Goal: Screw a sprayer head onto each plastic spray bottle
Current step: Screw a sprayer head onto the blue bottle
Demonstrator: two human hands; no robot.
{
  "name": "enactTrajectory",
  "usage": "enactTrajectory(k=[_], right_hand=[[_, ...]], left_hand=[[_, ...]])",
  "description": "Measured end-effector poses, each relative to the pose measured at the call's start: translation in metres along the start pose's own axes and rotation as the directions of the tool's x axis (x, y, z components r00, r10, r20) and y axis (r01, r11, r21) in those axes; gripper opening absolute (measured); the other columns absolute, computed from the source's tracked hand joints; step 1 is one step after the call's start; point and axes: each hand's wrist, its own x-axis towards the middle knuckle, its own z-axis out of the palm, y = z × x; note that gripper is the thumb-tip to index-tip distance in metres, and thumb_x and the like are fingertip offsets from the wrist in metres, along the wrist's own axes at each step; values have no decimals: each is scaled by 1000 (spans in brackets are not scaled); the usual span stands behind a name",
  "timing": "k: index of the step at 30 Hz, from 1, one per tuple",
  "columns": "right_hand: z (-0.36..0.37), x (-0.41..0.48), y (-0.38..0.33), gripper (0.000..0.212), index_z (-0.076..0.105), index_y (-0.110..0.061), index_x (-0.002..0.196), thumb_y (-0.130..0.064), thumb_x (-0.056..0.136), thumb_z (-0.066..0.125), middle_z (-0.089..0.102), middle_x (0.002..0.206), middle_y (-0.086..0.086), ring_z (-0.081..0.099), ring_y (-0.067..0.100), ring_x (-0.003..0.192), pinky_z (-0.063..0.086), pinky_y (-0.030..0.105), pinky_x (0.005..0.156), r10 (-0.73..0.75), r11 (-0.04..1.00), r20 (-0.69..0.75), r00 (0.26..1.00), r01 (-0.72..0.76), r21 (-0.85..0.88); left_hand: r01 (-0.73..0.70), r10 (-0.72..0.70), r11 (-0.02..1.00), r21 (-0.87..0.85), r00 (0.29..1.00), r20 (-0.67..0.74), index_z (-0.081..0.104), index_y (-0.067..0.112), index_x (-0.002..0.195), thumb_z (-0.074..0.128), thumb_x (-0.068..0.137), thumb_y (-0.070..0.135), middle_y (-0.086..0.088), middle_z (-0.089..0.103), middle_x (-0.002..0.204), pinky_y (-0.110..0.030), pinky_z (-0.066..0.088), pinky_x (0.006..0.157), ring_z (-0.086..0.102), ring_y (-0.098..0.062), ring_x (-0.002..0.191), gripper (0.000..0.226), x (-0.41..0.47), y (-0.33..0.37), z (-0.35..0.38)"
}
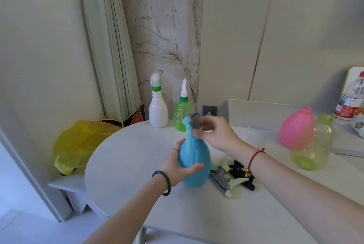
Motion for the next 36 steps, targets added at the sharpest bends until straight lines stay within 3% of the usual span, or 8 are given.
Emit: enactTrajectory(k=[5,8,13,17,21,26,30,36], right_hand=[[8,-9,16,15,63,-31,72,-24,70,76,65,78,-11,60,3,76,44,15,64,79,988,-82,994,-67,141],[12,-9,18,18,63,-28,72,-23,65,79,67,78,-8,62,7,78,48,20,70,41,993,-129,991,-26,118],[22,-10,20,31,62,-16,77,-35,61,81,67,79,-4,61,7,75,44,12,58,63,995,-271,961,-41,86],[29,-17,25,32,59,-13,88,-36,71,73,65,89,1,60,13,88,48,20,71,50,993,-274,961,-17,121],[30,-26,27,16,60,-16,93,-26,81,64,66,95,0,62,12,96,51,34,89,11,983,-229,973,31,178],[30,-21,27,23,60,-24,85,-24,69,76,65,88,-12,60,1,88,46,14,71,86,966,-319,944,0,259],[27,-16,26,28,64,-18,90,-29,68,77,63,86,-13,57,-1,85,40,12,65,118,977,-272,955,-63,202],[8,-11,20,35,63,-20,100,-24,67,78,68,92,-2,62,12,91,45,26,81,96,986,-90,991,-82,144]], left_hand=[[-12,12,1000,2,1000,-15,32,41,123,74,55,55,23,53,106,-3,44,61,50,10,95,81,2,-2,1],[0,1,1000,23,1000,-28,35,36,121,74,58,52,22,53,101,-3,43,59,50,9,91,76,2,-3,1],[-2,3,1000,4,1000,-9,27,35,130,75,63,45,18,51,112,-13,42,77,51,0,101,83,4,0,1],[-21,21,1000,11,1000,-7,24,36,132,74,63,44,15,49,118,-12,42,79,50,-2,104,86,3,0,2],[-22,22,1000,6,1000,-12,26,33,133,75,62,45,8,52,123,-30,47,94,52,-9,110,88,4,0,2],[-35,35,999,0,999,-1,27,40,126,75,64,42,8,52,119,-23,46,85,53,-9,107,79,4,2,2],[-23,23,1000,0,1000,1,25,43,123,74,65,42,10,52,116,-18,44,78,53,-9,104,75,4,3,2],[-12,12,1000,-10,1000,-9,26,43,124,74,64,43,9,51,120,-27,47,87,53,-12,108,77,3,1,3]])
